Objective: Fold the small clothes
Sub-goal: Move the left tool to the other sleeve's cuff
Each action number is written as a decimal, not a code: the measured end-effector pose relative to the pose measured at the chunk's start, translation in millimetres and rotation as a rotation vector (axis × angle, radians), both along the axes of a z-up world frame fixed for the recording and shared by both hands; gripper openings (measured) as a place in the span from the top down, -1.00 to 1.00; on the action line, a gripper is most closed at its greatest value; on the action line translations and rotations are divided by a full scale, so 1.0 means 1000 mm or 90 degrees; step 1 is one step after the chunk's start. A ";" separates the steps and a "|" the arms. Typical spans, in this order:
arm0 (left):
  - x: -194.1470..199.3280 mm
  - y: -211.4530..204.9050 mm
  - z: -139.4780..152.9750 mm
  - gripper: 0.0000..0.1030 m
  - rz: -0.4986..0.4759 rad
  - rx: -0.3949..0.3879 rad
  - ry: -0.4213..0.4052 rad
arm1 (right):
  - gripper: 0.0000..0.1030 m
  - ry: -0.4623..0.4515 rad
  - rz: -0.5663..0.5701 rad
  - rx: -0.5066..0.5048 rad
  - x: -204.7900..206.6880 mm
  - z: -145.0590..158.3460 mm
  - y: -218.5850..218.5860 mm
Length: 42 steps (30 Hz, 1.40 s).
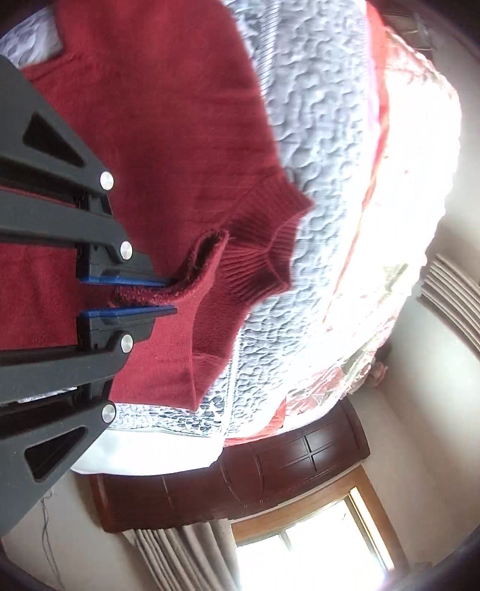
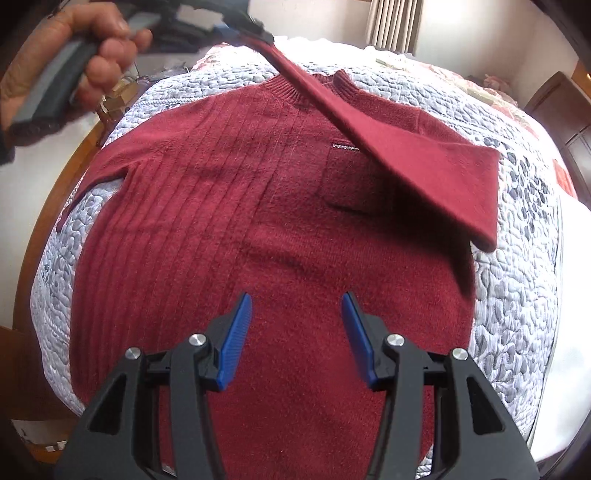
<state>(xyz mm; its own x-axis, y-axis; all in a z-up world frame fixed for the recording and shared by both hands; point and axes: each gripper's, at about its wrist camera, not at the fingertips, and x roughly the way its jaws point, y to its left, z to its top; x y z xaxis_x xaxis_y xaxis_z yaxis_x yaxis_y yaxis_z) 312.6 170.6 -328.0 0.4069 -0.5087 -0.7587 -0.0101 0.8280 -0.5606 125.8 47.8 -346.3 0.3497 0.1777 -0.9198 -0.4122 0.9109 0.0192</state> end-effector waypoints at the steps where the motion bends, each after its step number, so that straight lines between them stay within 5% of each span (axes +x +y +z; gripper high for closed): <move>1: -0.001 0.005 0.006 0.83 -0.002 0.008 -0.015 | 0.02 0.000 0.001 0.001 0.000 -0.001 0.001; 6: -0.006 0.048 0.006 0.83 0.027 0.013 -0.026 | 0.01 0.006 0.004 0.005 -0.001 -0.004 0.004; 22: -0.041 0.124 -0.093 0.81 0.125 -0.019 0.086 | 0.01 0.025 0.001 -0.007 0.005 -0.015 0.001; 24: -0.043 0.131 -0.104 0.67 0.136 -0.017 0.124 | 0.01 0.027 0.005 -0.008 0.005 -0.015 0.002; 26: -0.050 0.139 -0.103 0.23 0.161 -0.011 0.135 | 0.01 0.027 0.009 -0.009 0.004 -0.014 0.004; 29: -0.063 0.143 -0.081 -0.06 0.205 0.003 0.095 | 0.00 0.023 0.009 -0.004 0.006 -0.011 0.006; 32: -0.063 0.127 -0.068 -0.39 0.199 -0.040 0.054 | 0.00 0.021 0.013 -0.002 0.010 -0.011 0.011; 36: -0.044 0.103 -0.091 -0.44 0.163 -0.069 0.081 | 0.00 0.009 0.026 -0.001 0.013 -0.004 0.021; 42: -0.053 0.121 -0.116 -0.43 0.199 -0.125 0.131 | -0.09 -0.007 0.032 0.009 0.022 0.016 0.030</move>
<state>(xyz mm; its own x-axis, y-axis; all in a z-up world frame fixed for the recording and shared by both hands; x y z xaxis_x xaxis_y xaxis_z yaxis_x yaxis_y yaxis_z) 259.4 291.6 -444.5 0.4146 -0.5285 -0.7408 -0.3719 0.6446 -0.6680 147.4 77.7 -330.5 0.3509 0.2086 -0.9129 -0.4573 0.8889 0.0274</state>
